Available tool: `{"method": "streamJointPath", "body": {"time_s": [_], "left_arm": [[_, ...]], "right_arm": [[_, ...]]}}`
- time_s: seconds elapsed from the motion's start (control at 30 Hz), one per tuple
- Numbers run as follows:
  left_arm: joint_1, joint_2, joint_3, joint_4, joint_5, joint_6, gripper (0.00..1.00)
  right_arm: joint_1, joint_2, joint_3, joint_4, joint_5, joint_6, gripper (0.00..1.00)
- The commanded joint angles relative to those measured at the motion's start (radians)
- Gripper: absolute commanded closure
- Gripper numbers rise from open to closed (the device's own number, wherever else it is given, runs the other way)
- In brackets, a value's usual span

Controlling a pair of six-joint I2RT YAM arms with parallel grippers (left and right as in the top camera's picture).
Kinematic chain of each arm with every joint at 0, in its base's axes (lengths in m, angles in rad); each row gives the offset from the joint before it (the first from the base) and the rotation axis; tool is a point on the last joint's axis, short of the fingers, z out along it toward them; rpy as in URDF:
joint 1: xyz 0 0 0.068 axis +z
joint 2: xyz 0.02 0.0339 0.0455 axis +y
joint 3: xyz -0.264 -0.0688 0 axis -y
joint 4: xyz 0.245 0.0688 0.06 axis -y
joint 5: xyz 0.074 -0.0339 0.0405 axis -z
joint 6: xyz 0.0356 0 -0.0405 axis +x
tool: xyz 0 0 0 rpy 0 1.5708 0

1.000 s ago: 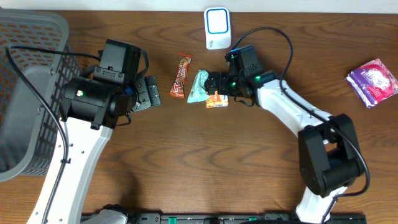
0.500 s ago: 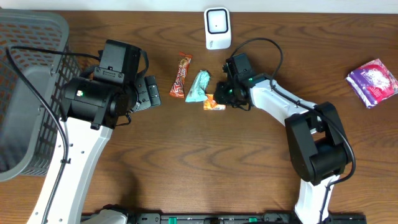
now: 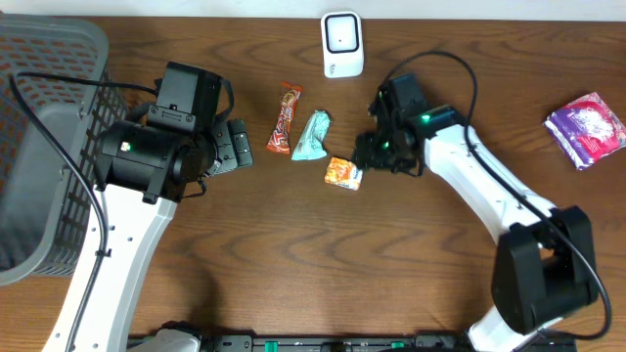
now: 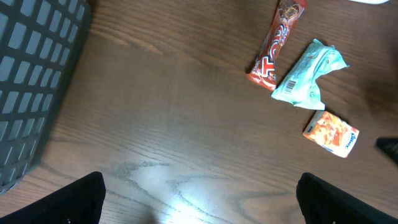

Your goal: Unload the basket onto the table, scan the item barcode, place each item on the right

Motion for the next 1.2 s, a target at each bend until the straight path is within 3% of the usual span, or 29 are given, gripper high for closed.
{"method": "streamJointPath", "body": {"time_s": [0.0,0.03,0.1,0.37,0.53,0.67,0.83,0.9,1.03,1.17], "left_arm": [[0.0,0.0,-0.001,0.0,-0.012,0.01,0.02],[0.0,0.0,-0.001,0.0,-0.012,0.01,0.02],[0.0,0.0,-0.001,0.0,-0.012,0.01,0.02],[0.0,0.0,-0.001,0.0,-0.012,0.01,0.02],[0.0,0.0,-0.001,0.0,-0.012,0.01,0.02],[0.0,0.0,-0.001,0.0,-0.012,0.01,0.02],[0.0,0.0,-0.001,0.0,-0.012,0.01,0.02],[0.0,0.0,-0.001,0.0,-0.012,0.01,0.02],[0.0,0.0,-0.001,0.0,-0.012,0.01,0.02],[0.0,0.0,-0.001,0.0,-0.012,0.01,0.02]], "right_arm": [[-0.004,-0.008,0.021,0.098,0.036,-0.044,0.4],[-0.004,0.0,0.018,0.134,0.039,-0.044,0.43],[-0.003,0.028,0.011,0.191,0.039,-0.044,0.59],[0.01,0.214,0.01,0.237,0.023,-0.043,0.75],[0.01,0.264,0.01,0.219,-0.154,-0.092,0.74],[0.008,0.254,0.02,0.106,-0.209,-0.131,0.71],[-0.021,0.251,0.135,-0.273,-0.175,-0.269,0.67],[-0.024,0.251,0.172,-0.367,-0.135,-0.269,0.73],[-0.024,0.251,0.206,-0.389,-0.133,-0.269,0.75],[-0.008,0.251,0.206,-0.373,-0.137,-0.314,0.65]]}}
